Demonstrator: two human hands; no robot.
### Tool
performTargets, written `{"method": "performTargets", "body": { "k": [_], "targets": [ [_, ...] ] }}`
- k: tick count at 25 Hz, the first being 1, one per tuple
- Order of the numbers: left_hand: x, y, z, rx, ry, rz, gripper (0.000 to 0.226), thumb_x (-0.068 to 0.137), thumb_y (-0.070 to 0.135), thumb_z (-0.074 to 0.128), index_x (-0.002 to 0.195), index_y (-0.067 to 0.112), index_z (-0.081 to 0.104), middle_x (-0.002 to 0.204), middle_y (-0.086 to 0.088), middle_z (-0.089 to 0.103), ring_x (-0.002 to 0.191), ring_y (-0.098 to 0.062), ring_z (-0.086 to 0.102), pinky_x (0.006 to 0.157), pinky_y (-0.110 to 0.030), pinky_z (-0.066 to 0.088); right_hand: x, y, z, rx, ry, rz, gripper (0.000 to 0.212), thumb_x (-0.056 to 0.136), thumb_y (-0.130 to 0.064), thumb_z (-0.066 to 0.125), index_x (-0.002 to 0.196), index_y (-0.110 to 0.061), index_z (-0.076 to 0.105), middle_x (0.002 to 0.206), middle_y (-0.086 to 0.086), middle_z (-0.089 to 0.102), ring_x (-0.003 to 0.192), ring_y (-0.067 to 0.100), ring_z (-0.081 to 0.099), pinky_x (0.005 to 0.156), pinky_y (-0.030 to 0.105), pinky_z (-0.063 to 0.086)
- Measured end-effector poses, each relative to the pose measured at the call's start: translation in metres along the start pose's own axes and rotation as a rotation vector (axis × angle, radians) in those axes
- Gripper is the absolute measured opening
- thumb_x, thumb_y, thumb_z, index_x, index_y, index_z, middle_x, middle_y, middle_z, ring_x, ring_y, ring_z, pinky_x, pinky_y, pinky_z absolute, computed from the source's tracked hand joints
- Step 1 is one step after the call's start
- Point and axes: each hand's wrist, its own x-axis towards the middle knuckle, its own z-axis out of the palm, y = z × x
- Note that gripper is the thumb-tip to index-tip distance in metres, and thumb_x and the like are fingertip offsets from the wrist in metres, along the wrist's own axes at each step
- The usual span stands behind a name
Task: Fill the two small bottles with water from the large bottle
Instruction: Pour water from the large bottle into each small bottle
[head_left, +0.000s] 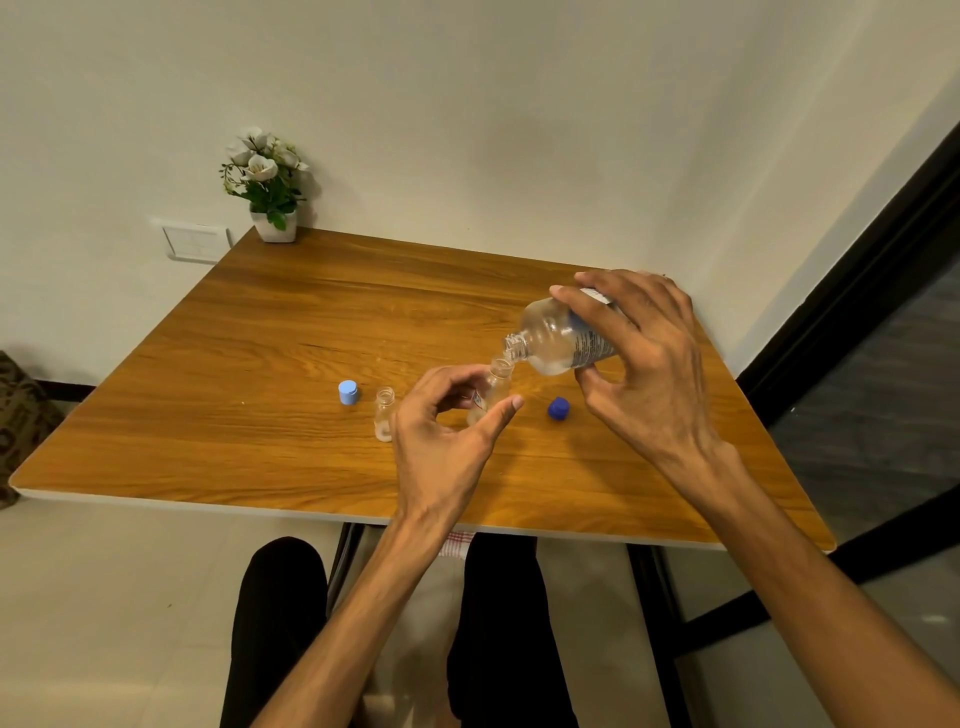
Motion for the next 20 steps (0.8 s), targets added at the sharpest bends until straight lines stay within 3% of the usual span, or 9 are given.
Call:
{"method": "performTargets", "body": {
  "k": [9,20],
  "targets": [
    [-0.0012,-0.0007,-0.001,0.007,0.004,-0.017,0.038,0.072,0.022,0.097,0.105,0.014,0.079,0.097,-0.001,0.076,0.086,-0.022,0.072,0.077,-0.036,0.062,0.0013,0.0008,-0.0007,-0.015,0.02,-0.019,0.074,0.073,-0.004,0.085,0.143,-0.014,0.064,0.144,0.014,0.064,0.137,0.035,0.056,0.116,0.056,0.04],
    [-0.0024,0.0008,-0.0009,-0.015,0.005,-0.009,0.038,0.072,0.02,0.097,0.104,0.024,0.077,0.098,0.001,0.076,0.087,-0.019,0.072,0.077,-0.03,0.062,0.002,0.003,0.0,-0.028,0.012,-0.02,0.075,0.072,-0.004,0.085,0.143,-0.014,0.064,0.145,0.014,0.064,0.138,0.035,0.055,0.117,0.056,0.039]
  ]
}}
